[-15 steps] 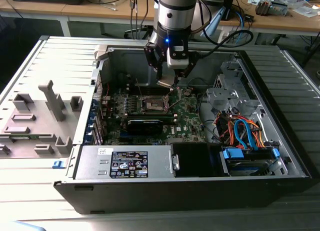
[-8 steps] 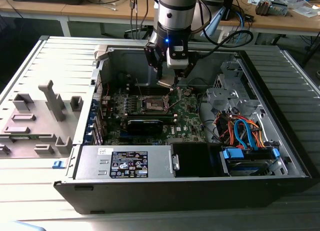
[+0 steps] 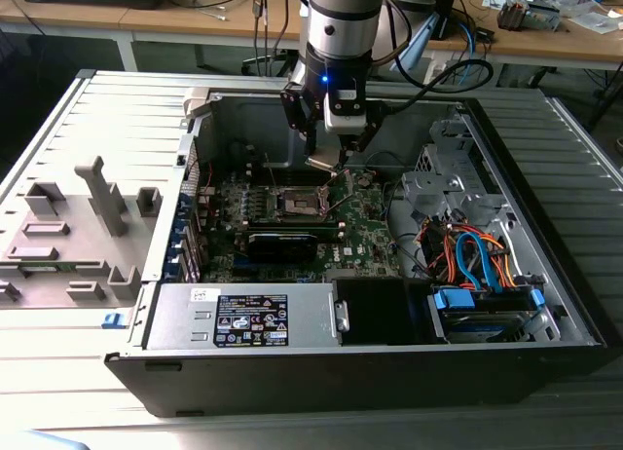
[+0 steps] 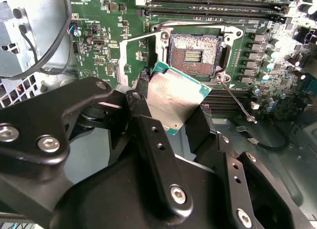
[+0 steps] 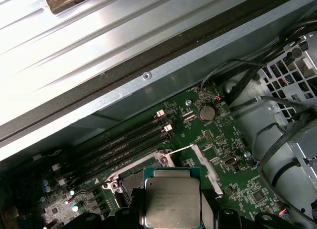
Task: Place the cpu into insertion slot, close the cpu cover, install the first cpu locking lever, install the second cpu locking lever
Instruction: 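Place the cpu into insertion slot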
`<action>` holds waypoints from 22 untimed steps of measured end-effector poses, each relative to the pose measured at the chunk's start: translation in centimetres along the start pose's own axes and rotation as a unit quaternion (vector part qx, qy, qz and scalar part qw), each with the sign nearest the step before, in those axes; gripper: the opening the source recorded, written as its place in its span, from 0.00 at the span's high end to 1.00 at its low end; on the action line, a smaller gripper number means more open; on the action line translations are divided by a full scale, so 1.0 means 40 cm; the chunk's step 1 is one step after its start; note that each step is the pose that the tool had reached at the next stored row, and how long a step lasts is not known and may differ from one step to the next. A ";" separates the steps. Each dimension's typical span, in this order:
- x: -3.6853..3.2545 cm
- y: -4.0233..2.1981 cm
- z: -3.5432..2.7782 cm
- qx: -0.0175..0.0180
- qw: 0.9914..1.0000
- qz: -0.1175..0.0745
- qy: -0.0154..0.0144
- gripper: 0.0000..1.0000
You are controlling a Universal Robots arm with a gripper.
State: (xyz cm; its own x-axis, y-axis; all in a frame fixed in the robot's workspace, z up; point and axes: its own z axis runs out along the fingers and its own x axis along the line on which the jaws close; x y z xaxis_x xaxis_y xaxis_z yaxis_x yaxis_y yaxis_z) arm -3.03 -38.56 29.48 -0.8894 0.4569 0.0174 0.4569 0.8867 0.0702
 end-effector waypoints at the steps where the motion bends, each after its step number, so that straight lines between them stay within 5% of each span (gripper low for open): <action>1: 0.000 0.000 0.000 0.000 1.000 0.000 0.000 0.46; 22: 0.000 0.000 0.000 0.000 1.000 0.009 -0.001 0.46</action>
State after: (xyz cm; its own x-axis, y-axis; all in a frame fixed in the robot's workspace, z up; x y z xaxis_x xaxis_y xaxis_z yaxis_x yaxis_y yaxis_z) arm -3.03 -38.56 29.47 -0.8810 0.4729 0.0175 0.4728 0.8784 0.0701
